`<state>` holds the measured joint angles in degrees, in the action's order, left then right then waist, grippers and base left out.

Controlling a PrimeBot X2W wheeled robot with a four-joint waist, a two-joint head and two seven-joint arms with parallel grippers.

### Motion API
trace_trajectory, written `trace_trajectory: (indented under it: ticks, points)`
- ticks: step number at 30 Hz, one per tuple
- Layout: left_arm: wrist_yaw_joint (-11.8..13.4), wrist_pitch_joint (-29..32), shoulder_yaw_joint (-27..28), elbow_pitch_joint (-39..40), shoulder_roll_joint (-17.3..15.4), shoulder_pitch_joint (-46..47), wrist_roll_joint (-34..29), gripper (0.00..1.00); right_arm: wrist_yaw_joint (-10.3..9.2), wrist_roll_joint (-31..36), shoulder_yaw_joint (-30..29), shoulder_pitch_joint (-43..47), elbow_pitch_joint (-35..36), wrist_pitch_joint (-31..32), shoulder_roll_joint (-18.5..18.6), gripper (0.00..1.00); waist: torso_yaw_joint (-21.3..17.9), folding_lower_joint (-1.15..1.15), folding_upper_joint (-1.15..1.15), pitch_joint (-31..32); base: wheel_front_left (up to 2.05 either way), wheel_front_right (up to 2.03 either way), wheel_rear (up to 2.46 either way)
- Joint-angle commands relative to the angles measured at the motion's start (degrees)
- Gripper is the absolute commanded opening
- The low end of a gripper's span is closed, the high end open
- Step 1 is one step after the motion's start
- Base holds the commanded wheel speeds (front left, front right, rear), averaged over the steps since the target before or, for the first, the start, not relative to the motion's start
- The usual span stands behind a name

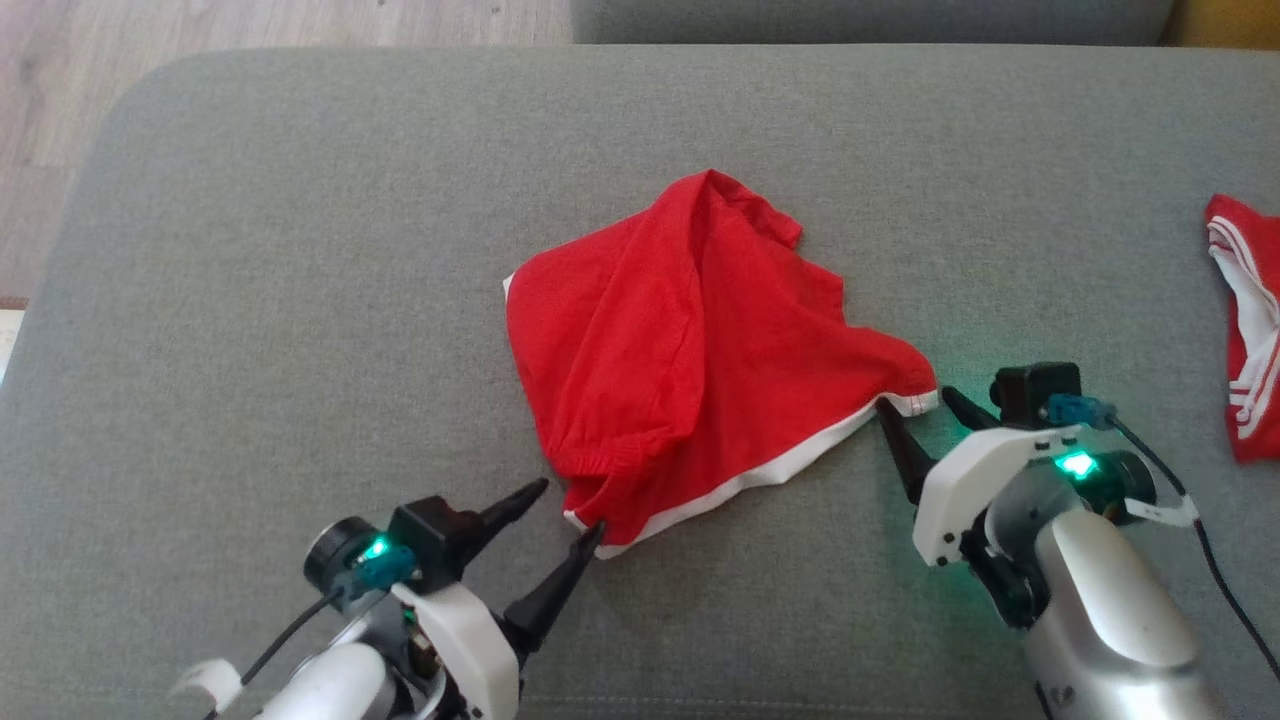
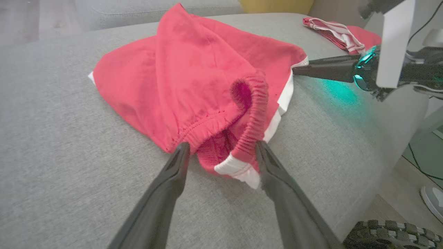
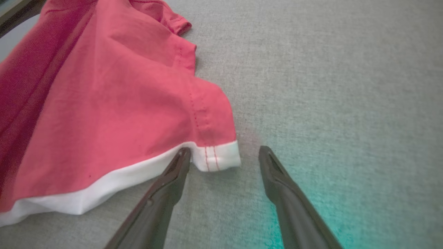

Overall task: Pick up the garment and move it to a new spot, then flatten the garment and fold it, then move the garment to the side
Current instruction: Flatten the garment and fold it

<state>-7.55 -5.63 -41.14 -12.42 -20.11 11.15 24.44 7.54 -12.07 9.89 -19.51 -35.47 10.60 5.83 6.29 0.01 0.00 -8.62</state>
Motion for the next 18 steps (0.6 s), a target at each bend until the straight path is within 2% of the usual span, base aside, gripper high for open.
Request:
trace_trajectory:
  ticks: [1,18]
  points:
    - [0.07,0.13,0.77,1.58,-1.83,3.14,0.91,1.00,-0.05,-0.41,1.81,-2.67,1.56,-0.69,0.15,1.00,0.01,-0.01,0.00,-0.11,0.00,0.00,0.00]
    - [0.07,-0.31,-7.64,-1.56,-4.69,8.26,6.46,1.00,-0.05,-4.42,7.04,-4.86,-0.06,-3.24,1.95,1.00,-0.93,-0.01,0.00,-1.40,0.00,0.00,0.00]
